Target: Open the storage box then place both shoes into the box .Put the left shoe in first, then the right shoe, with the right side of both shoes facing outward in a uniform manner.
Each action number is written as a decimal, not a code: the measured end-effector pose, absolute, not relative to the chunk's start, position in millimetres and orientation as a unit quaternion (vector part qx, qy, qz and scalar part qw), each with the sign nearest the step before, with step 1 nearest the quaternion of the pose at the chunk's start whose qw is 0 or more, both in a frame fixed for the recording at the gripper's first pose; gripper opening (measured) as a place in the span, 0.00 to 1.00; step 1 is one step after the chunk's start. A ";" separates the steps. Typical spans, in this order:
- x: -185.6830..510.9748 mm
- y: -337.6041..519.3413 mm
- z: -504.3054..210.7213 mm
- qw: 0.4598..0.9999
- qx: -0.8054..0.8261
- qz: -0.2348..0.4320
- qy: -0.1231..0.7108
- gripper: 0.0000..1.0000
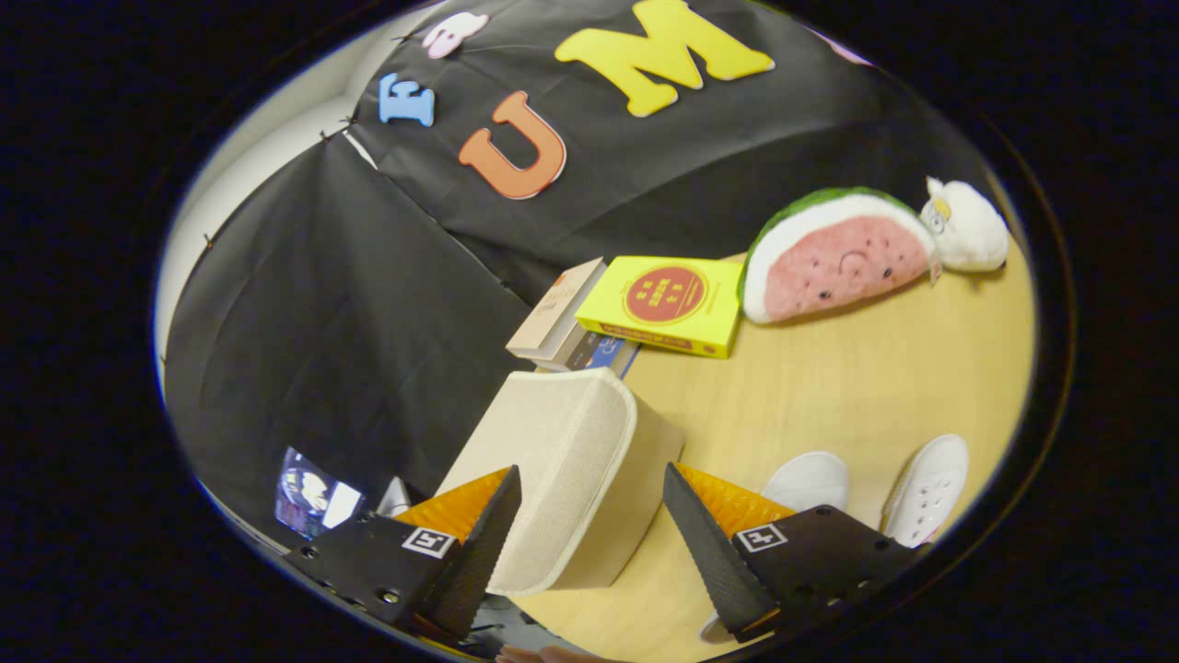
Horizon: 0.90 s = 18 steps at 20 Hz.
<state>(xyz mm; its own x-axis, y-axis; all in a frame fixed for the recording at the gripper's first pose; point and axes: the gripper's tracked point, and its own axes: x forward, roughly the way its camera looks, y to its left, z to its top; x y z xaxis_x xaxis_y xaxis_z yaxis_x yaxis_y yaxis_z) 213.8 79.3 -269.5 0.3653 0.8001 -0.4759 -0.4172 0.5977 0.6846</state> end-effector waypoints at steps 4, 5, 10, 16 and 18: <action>217.6 107.5 -302.0 0.704 0.301 0.442 0.467 0.94; 217.5 109.4 -306.7 0.685 0.320 0.451 0.475 0.94; 204.2 123.5 -308.1 0.585 0.396 0.499 0.501 0.93; 190.3 123.9 -306.1 0.571 0.391 0.499 0.521 0.52; 193.1 116.9 -306.2 0.583 0.391 0.475 0.531 0.34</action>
<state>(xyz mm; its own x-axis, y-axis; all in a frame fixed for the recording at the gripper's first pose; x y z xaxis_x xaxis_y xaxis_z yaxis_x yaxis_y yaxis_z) 193.1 116.9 -306.2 -0.0140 0.9686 -0.2484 -0.1390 0.2441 0.9597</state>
